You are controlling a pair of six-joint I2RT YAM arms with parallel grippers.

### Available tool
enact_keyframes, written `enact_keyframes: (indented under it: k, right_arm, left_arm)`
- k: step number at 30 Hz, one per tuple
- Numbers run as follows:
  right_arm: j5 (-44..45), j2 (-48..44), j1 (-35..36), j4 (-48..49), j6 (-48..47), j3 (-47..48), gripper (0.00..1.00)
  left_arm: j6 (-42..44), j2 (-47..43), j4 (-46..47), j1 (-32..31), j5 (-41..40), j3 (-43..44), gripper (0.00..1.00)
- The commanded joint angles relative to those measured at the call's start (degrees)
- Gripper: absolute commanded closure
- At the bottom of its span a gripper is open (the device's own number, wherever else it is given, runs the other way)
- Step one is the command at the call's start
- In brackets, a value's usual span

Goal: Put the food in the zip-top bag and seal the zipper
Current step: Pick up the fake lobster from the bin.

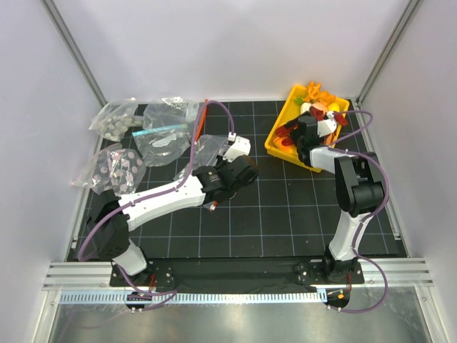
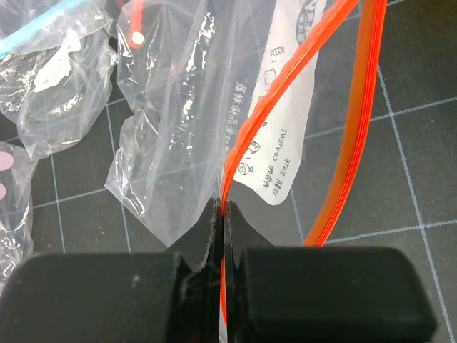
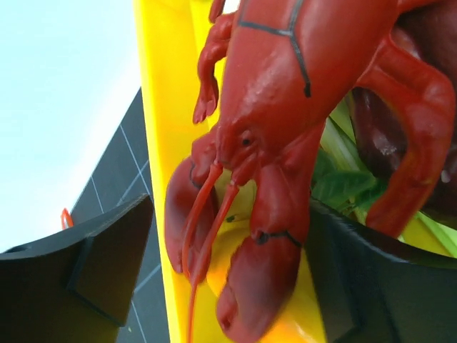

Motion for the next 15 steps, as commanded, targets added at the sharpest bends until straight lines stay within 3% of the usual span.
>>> enact_keyframes:
  k: [1,2,3,5,6,10,15]
  right_arm:
    - [3.5,1.2,-0.2,8.0,0.3,0.7,0.2]
    - [3.6,1.6,-0.2,9.3,-0.1,0.3,0.26]
    - [3.4,1.9,-0.2,11.0,-0.9,0.3,0.39]
    - [2.2,2.8,-0.6,14.1,-1.9,-0.1,0.53]
    - [1.6,2.7,-0.8,15.4,-3.2,-0.5,0.69]
    - [-0.5,-1.1,-0.9,18.9,-8.0,-3.7,0.88]
    - [-5.0,-11.2,-0.9,18.7,-11.6,-7.2,0.89]
  left_arm:
    - [-1.1,-2.6,0.0,-0.4,-0.1,1.5,1.0]
    - [-1.1,-2.6,0.0,-0.4,-0.1,1.5,1.0]
    - [-1.1,-2.5,0.0,-0.4,-0.1,1.5,1.0]
    - [-1.1,-2.5,0.0,-0.5,-0.3,1.5,1.0]
    - [-1.1,-2.4,-0.2,-0.5,-0.5,1.5,1.0]
    - [-1.1,-2.3,-0.3,-0.5,-0.8,1.6,1.0]
    - [-1.1,-2.6,-0.3,-0.6,-0.8,1.5,1.0]
